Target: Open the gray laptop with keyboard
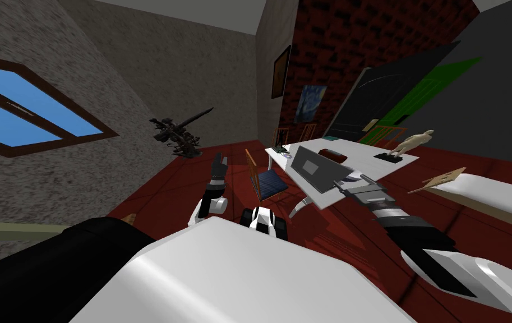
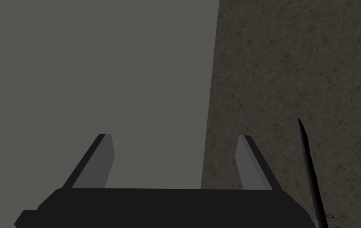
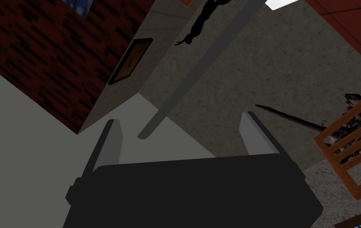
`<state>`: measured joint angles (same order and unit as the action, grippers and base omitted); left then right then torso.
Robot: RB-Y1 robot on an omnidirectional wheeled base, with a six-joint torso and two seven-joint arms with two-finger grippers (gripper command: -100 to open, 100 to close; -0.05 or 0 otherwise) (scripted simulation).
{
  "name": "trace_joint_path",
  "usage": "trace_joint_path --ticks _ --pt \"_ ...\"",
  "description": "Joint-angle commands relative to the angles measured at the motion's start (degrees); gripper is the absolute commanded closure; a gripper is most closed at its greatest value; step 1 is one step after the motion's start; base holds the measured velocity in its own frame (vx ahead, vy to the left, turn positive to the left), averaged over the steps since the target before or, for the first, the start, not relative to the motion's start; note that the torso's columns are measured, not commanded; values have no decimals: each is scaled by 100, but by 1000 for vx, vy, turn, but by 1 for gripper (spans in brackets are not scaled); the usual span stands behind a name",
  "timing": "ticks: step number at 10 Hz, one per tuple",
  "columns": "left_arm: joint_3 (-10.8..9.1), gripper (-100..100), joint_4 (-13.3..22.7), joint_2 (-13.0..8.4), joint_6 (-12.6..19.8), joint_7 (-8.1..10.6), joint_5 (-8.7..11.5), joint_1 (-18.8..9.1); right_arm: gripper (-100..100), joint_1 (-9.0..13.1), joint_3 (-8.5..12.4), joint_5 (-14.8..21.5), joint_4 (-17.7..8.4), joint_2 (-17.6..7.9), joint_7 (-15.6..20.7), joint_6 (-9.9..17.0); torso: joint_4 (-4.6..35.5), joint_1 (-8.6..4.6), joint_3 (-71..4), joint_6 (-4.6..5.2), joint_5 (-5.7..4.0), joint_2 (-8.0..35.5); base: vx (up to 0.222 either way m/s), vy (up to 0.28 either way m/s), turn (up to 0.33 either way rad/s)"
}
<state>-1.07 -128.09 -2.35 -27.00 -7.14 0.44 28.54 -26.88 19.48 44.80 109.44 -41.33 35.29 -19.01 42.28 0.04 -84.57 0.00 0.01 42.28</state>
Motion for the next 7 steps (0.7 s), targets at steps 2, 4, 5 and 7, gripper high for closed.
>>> trace_joint_path --ticks 2,4,5,7 --pt "0 0 0 0 0 0 0 0 -100 32 59 197 -70 -226 129 97 1 -9 2 1 -2 4 27 27 27" --pt "0 0 0 0 0 0 0 1 -100 17 85 192 -55 -311 92 142 -4 -1 -9 -1 -1 -18 86 36 16" --pt "-1 0 0 0 0 0 0 0 100 16 90 190 -52 -320 78 153 -3 -5 -5 0 -1 -5 12 -6 -27" --pt "0 0 0 -1 1 0 0 -4 100 44 99 54 -301 -525 -189 378 -22 -37 6 -28 -32 3 -116 -76 304"
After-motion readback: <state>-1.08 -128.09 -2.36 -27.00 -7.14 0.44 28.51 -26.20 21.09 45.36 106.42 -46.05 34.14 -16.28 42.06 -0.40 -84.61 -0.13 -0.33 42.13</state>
